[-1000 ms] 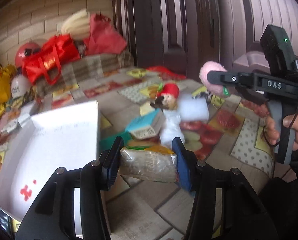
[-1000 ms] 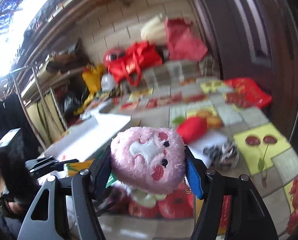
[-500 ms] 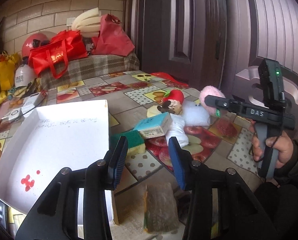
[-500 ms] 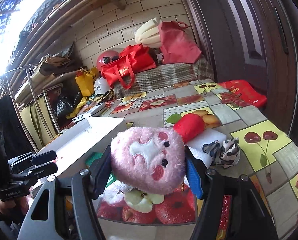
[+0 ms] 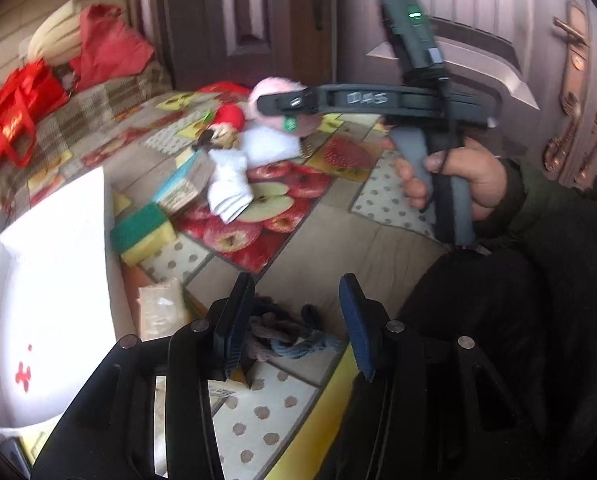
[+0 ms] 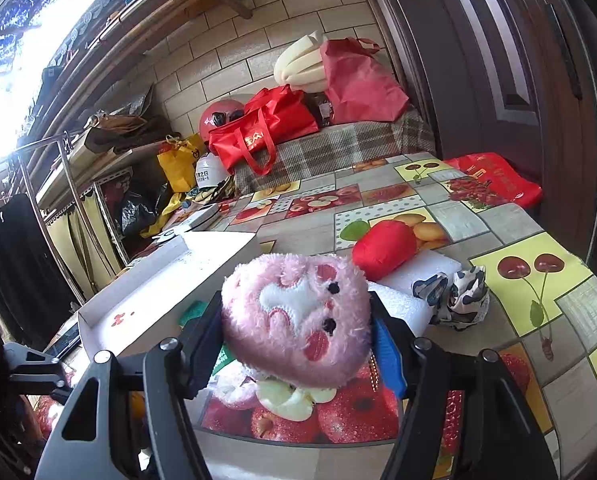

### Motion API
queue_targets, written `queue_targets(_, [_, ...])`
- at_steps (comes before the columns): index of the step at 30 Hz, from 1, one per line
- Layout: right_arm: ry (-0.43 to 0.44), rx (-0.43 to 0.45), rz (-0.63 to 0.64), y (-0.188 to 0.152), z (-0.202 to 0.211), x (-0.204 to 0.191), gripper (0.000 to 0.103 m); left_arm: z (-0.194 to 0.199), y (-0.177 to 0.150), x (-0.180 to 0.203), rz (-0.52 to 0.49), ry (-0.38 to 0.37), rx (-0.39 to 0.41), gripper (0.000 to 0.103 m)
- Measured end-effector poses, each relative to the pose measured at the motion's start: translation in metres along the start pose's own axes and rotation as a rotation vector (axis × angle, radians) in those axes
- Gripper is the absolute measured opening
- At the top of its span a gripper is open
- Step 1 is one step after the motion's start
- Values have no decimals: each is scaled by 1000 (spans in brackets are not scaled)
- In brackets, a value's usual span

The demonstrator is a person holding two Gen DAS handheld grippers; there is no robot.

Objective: Organize soft objects
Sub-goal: 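Grasp the knotted grey-blue rope toy with the left tool and lift it, then lower the rope toy into the white box with left tool while right drops plush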

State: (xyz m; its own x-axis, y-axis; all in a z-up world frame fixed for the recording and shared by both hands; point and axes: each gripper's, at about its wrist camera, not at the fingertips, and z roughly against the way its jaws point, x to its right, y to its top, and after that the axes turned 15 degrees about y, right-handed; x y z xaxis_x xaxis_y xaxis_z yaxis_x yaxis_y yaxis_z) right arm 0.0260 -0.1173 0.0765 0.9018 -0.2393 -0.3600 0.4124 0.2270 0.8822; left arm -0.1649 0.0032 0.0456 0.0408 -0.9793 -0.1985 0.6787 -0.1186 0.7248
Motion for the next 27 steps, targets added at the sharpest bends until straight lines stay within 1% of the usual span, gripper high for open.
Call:
queue_targets(2, [5, -2, -2, 0, 0, 1, 67, -6, -3, -2, -3, 42, -32, 45])
queue_targets(3, [8, -4, -3, 0, 0, 1, 67, -9, -4, -3, -10, 59, -47, 53])
queue_targets(4, [11, -6, -5, 1, -1, 2, 67, -13, -4, -4, -7, 59, -65, 58])
queue_targets(6, [16, -11, -8, 1, -2, 4, 67, -26, -6, -10, 13, 16, -111, 58])
queue_targets(8, [15, -10, -9, 0, -1, 4, 67, -33, -5, -8, 2, 22, -113, 58])
queue_targets(13, [15, -14, -11, 0, -2, 4, 67, -48, -1, 8, -60, 5, -144, 58])
queue_targets(15, [14, -13, -11, 0, -2, 3, 67, -52, -1, 12, -66, 10, -142, 58])
queue_targets(16, [13, -13, -11, 0, -2, 3, 67, -55, -1, 12, -64, 4, -152, 53])
queue_targets(17, [13, -13, -11, 0, -2, 3, 67, -55, -1, 11, -60, -3, -151, 45])
queue_targets(18, [14, -13, -12, 1, -2, 3, 67, -55, -1, 10, -54, -8, -147, 29])
queue_targets(20, [13, -13, -12, 1, -2, 3, 67, -50, -1, 11, -52, 8, -119, 28])
queue_targets(22, [11, -11, -13, 1, -2, 4, 67, -41, -1, 11, -40, 23, -67, 27])
queue_targets(24, [5, -3, -13, 1, -1, 4, 67, -27, -1, 9, -17, 30, 7, 27])
queue_targets(26, [2, 14, -10, 0, 1, 2, 67, -10, -3, 4, 11, 34, 98, 27])
queue_targets(27, [0, 22, -7, -1, 2, 1, 67, 0, -5, 1, 31, 49, 148, 27])
